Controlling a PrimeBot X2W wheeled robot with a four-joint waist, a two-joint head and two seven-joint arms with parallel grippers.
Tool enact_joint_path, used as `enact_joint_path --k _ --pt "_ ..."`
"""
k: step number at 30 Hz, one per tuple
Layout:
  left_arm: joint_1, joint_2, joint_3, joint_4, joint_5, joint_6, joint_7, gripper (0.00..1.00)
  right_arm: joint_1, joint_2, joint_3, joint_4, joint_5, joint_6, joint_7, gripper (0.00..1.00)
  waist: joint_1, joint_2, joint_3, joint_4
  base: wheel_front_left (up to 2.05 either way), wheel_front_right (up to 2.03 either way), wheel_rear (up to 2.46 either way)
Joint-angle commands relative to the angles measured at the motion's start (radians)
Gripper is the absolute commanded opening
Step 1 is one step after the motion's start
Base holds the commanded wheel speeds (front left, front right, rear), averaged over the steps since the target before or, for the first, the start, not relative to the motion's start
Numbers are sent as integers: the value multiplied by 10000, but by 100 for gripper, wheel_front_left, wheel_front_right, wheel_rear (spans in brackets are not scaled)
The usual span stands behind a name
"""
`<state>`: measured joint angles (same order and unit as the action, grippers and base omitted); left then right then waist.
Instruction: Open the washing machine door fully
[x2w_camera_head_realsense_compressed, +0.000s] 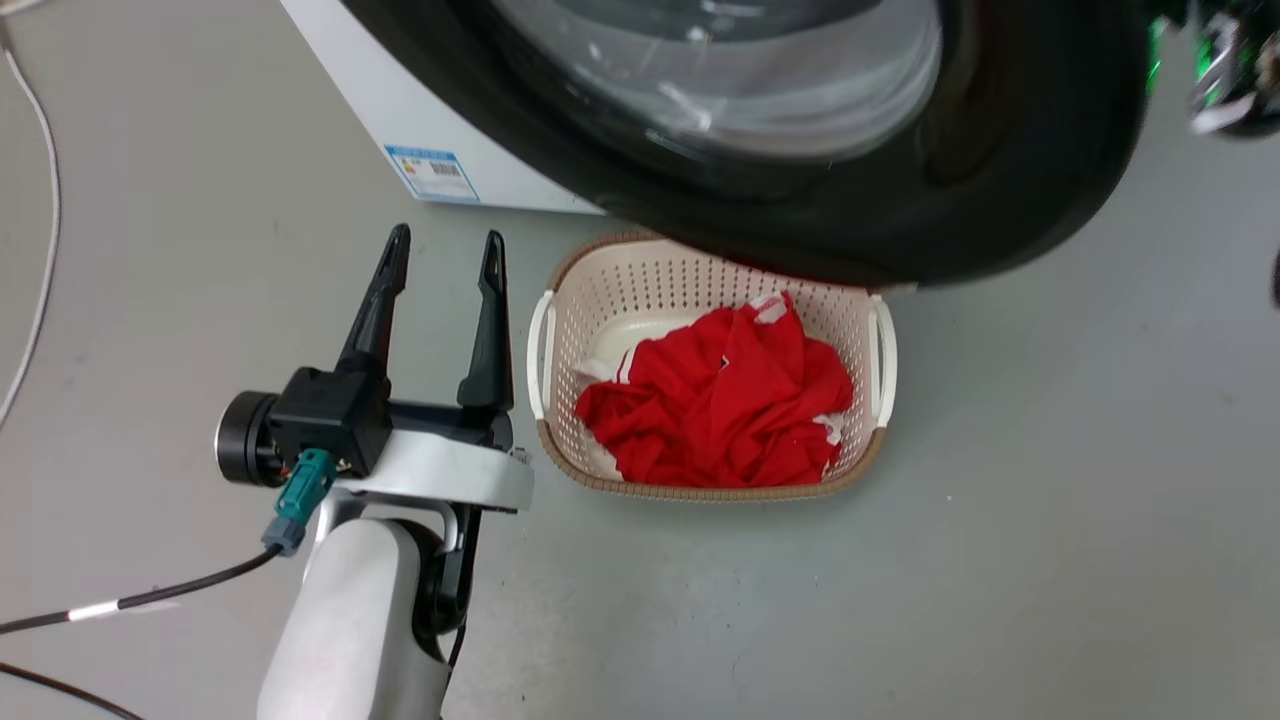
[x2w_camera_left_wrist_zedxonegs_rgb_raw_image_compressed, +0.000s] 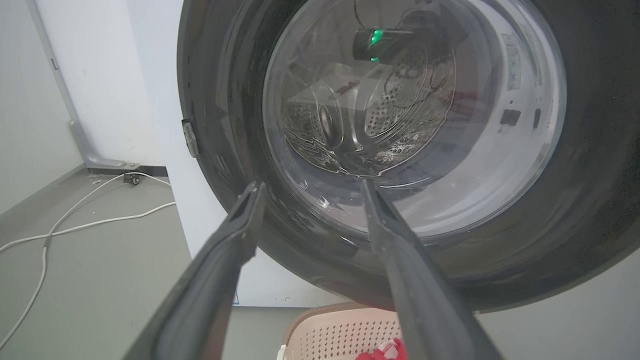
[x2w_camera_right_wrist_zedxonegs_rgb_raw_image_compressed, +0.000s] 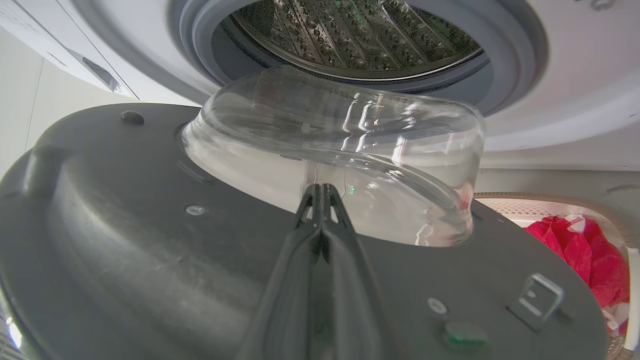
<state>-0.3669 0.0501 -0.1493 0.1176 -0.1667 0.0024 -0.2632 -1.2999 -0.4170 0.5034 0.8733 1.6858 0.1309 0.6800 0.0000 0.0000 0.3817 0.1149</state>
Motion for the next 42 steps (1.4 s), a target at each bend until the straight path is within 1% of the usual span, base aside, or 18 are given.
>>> enact_joint_path --k 1,3,4,7,19,22,32,36,38,40,42 --pt "239 3 48 57 69 -47 -23 100 431 203 38 -207 199 -3 191 0 0 0 -518 -86 0 0 0" --pt "311 2 68 91 95 -71 -25 100 620 231 27 -309 276 -3 247 0 0 0 -664 -105 0 0 0" --pt "482 2 120 167 151 -114 -23 100 1057 307 56 -529 419 -3 365 0 0 0 -935 -146 0 0 0" --pt "695 2 207 240 223 -183 -23 100 1578 509 132 -875 593 -3 489 0 0 0 -1262 -224 0 0 0" --pt "1078 2 345 370 309 -335 -23 100 2770 1076 500 -1940 945 -2 708 0 0 0 -1779 -285 0 0 0" --pt "1169 3 324 404 254 -335 -25 100 3103 1335 749 -2264 980 -2 812 0 0 0 -1934 -246 0 0 0" --pt "1342 2 325 396 283 -326 -25 100 3766 1541 1088 -2896 1056 -3 661 0 0 0 -2162 -147 0 0 0" --pt "1341 2 391 352 305 -302 -25 100 3953 1441 927 -3071 1035 -3 181 0 0 0 -2132 -185 0 0 0" --pt "1323 3 419 341 310 -284 -25 100 4047 1346 695 -3147 1032 -3 -241 0 0 0 -2110 -215 0 0 0" --pt "1307 3 453 334 306 -267 -25 100 4153 1224 383 -3284 888 -3 -932 0 0 0 -2099 -252 0 0 0" --pt "1327 3 506 326 307 -249 -23 100 4363 1163 -48 -3420 756 -3 -1891 0 0 0 -2108 -309 0 0 0"
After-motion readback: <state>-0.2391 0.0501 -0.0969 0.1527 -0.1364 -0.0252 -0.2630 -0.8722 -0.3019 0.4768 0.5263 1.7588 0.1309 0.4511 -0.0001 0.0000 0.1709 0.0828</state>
